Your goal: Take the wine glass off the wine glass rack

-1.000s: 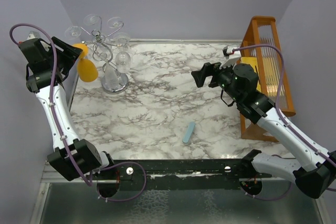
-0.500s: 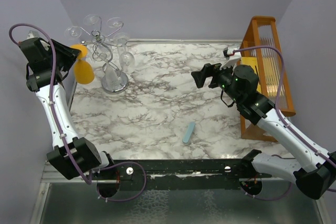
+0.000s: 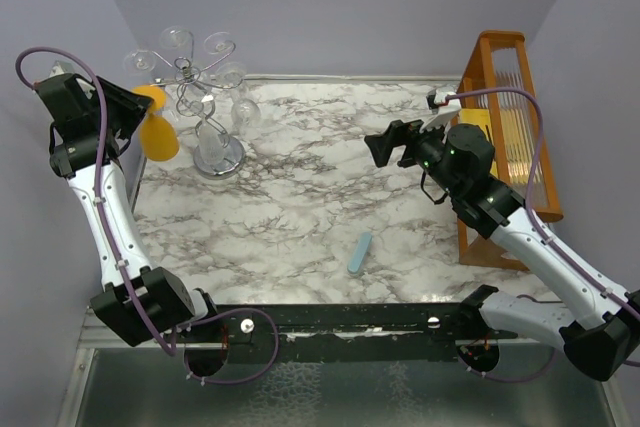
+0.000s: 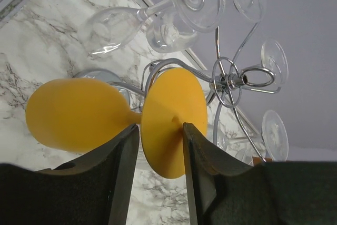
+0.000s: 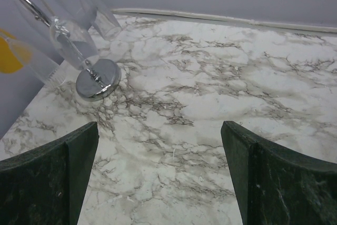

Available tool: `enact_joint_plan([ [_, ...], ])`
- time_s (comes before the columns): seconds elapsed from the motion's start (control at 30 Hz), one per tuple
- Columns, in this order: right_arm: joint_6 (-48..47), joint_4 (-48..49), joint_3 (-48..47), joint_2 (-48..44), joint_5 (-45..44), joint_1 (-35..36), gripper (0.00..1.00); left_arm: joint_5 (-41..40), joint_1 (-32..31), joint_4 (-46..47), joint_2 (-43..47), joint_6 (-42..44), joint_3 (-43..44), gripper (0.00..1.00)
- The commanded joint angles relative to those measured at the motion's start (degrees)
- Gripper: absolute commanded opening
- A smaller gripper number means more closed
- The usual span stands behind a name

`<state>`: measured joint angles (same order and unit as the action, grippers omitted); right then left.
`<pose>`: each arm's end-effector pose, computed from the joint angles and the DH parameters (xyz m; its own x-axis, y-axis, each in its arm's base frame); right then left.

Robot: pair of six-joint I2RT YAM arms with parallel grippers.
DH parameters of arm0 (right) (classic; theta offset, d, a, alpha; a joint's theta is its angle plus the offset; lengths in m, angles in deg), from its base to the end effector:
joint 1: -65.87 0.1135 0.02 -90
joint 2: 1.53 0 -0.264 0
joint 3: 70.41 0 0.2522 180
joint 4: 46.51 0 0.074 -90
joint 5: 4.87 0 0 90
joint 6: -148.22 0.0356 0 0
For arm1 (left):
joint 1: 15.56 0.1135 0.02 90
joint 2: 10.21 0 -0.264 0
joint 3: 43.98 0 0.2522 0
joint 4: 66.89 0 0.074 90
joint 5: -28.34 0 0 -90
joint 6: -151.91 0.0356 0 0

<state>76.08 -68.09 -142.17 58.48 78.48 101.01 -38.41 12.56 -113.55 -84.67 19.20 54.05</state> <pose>0.2008 0.1363 0.3748 -0.2796 0.1757 -0.9439 -0.4125 0.8658 0.2834 0.2523 0.1189 0.4268 -0.1777 -0.8015 -0.5709 -0.3175 0.5958 -0.7377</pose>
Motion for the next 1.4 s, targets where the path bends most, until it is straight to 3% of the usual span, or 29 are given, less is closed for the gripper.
enact_joint_plan([
  [0.0,0.6,1.7,0.8,-1.3,-1.1,-0.3,0.99,-2.6,0.4,-3.2,2.2,1.2,1.2,0.41],
  [0.3,0.6,1.7,0.9,-1.5,-1.6,-0.3,0.99,-5.3,0.4,-4.9,2.5,2.9,1.7,0.37],
  [0.73,0.8,1.8,1.0,-1.8,-1.9,-0.4,0.99,-5.9,0.4,-5.3,2.8,2.8,3.2,0.21],
  [0.8,0.8,1.8,1.0,-1.8,-1.9,-0.3,0.99,-6.1,0.4,-5.2,3.1,2.6,3.4,0.14],
  [1.37,0.8,1.9,1.1,-1.7,-2.1,-0.3,0.99,-4.5,0.5,0.2,3.4,-5.9,3.4,0.0],
])
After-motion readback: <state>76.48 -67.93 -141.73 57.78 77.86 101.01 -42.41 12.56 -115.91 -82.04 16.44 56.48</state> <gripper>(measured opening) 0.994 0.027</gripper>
